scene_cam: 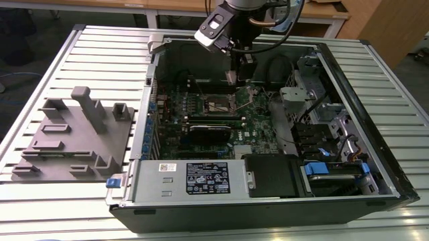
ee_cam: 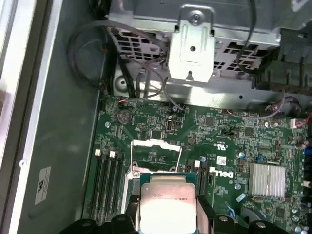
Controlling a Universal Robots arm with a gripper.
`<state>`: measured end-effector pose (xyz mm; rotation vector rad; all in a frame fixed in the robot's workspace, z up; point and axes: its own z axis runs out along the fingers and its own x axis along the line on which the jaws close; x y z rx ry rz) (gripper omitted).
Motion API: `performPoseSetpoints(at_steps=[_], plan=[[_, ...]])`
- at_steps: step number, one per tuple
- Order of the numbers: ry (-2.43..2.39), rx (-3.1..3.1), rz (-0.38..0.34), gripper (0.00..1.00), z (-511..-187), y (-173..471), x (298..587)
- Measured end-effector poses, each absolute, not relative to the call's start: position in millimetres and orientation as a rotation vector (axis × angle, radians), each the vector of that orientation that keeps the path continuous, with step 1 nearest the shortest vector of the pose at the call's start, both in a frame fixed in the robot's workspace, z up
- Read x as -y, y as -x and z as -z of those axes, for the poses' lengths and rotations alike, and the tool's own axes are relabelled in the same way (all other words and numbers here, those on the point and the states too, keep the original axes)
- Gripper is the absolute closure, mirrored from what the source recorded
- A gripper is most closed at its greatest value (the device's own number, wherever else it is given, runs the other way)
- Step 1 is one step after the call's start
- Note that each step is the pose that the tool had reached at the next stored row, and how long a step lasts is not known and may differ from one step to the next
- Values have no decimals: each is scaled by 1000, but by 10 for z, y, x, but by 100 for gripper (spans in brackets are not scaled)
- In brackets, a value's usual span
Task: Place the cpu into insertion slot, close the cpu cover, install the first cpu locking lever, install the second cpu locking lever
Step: 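Place the cpu into insertion slot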
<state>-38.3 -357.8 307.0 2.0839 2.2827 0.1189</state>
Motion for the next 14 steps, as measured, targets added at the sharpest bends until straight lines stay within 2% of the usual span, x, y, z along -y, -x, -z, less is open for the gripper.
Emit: performPoseSetpoints(at_steps=[14], plan=[[-2155, -2223, -106, 46, -3068, 384, 3578]])
